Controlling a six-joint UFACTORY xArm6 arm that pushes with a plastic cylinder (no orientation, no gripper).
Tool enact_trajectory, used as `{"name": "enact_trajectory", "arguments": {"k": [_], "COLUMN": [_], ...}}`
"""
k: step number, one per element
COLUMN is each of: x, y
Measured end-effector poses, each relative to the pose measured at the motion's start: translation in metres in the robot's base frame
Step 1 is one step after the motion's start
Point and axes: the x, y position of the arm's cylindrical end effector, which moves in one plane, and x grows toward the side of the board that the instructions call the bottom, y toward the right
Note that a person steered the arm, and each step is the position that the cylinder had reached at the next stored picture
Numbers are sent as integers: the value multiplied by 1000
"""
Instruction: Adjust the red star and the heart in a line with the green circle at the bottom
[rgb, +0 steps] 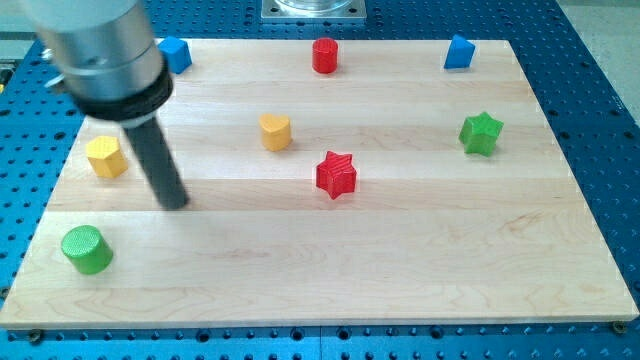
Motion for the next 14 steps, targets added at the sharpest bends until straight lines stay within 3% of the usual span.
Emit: {"name": "enact_trajectory", "arguments": {"k": [2,3,4,5,6,7,8,9,10,11,12,14], "x": [-97,-97,-79,-26,-17,21,-2,35,44,39,77,83], "y": [56,118,134,141,192,271,223,227,269,214,203,304]}}
